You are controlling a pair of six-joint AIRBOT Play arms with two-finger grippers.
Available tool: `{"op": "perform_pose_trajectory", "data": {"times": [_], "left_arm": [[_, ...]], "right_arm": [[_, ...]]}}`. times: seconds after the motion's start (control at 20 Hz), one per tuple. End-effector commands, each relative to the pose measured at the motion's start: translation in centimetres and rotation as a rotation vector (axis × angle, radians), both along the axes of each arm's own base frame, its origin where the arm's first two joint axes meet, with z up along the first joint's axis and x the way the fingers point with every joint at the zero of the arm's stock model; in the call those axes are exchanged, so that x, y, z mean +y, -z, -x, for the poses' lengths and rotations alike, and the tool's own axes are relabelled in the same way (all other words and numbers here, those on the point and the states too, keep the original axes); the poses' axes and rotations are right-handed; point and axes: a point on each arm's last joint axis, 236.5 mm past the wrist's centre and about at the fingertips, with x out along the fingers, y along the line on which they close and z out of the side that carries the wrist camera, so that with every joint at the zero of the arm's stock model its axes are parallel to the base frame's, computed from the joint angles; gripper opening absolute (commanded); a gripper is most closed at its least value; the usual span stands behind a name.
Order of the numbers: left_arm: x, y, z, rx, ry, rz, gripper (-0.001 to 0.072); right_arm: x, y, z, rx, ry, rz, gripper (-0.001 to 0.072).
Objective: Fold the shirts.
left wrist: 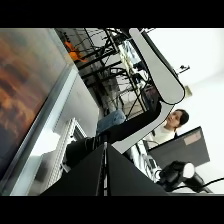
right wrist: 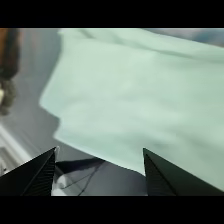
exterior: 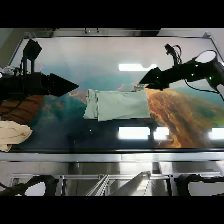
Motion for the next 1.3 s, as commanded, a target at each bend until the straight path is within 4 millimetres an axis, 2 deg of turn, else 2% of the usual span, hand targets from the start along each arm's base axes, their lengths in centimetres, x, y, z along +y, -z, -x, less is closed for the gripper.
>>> {"op": "perform_pose_trajectory", "data": {"times": [0.0, 0.1, 0.2, 0.3, 0.4, 0.55, 0.65, 0.7, 0.8, 0.85, 0.9, 0.95, 1.0, 1.05, 1.1, 1.15, 1.2, 1.25], "left_arm": [[0.2, 1.0, 0.9, 0.033, -0.005, 0.015, 0.0014], [0.1, 1.1, 0.9, 0.034, -0.001, 0.016, 0.0015], [0.1, 1.0, 0.9, 0.035, -0.002, 0.016, 0.0014], [0.1, 0.7, 0.8, 0.035, -0.005, 0.031, 0.0014], [0.1, -0.6, 0.6, 0.027, -0.016, 0.085, 0.0014], [0.2, -1.9, 0.2, 0.019, -0.030, 0.140, 0.0014], [0.2, -1.9, 0.2, 0.018, -0.031, 0.142, 0.0013], [0.2, -1.9, 0.2, 0.018, -0.032, 0.142, 0.0014], [0.2, -1.9, 0.0, 0.019, -0.037, 0.140, 0.0014], [0.2, -1.9, 0.0, 0.019, -0.039, 0.139, 0.0014], [0.2, -1.8, 0.0, 0.019, -0.039, 0.139, 0.0013], [0.2, -1.8, 0.0, 0.019, -0.039, 0.139, 0.0013], [0.2, -1.8, 0.0, 0.019, -0.039, 0.140, 0.0014], [0.2, -1.8, 0.0, 0.020, -0.038, 0.139, 0.0014], [0.2, -1.8, 0.0, 0.019, -0.038, 0.138, 0.0014], [0.2, -1.8, 0.0, 0.019, -0.038, 0.138, 0.0014], [0.2, -1.8, 0.0, 0.019, -0.038, 0.138, 0.0014], [0.2, -1.8, 0.0, 0.019, -0.038, 0.138, 0.0013]], "right_arm": [[-6.0, 5.2, 0.2, 0.076, 0.109, 0.097, 0.0605], [-6.9, 7.6, 0.5, 0.109, 0.101, 0.097, 0.0605], [-6.9, 10.1, 0.8, 0.153, 0.080, 0.093, 0.0604], [-6.2, 12.6, 1.2, 0.206, 0.064, 0.064, 0.0603], [-4.7, 14.2, 1.8, 0.247, 0.032, 0.021, 0.0602], [-0.5, 13.5, 1.7, 0.223, -0.024, -0.122, 0.0602], [1.9, 12.6, 1.4, 0.185, -0.051, -0.172, 0.0598], [3.0, 12.1, 1.3, 0.164, -0.064, -0.194, 0.0456], [4.6, 10.6, 0.9, 0.114, -0.078, -0.261, 0.0081], [5.1, 9.5, 0.4, 0.093, -0.072, -0.301, 0.0022], [4.9, 8.4, -0.1, 0.066, -0.067, -0.315, 0.0021], [4.0, 7.3, -0.7, 0.036, -0.061, -0.306, 0.0021], [2.2, 6.0, -1.7, 0.004, -0.030, -0.278, 0.0020], [-0.6, 4.5, -3.1, -0.035, 0.027, -0.234, 0.0020], [-4.2, 3.2, -4.5, -0.072, 0.110, -0.178, 0.0020], [-9.0, 1.5, -5.9, -0.112, 0.231, -0.114, 0.0020], [-14.2, 0.0, -6.6, -0.142, 0.366, -0.059, 0.0019], [-19.4, -1.3, -6.4, -0.157, 0.491, -0.012, 0.0019]]}}
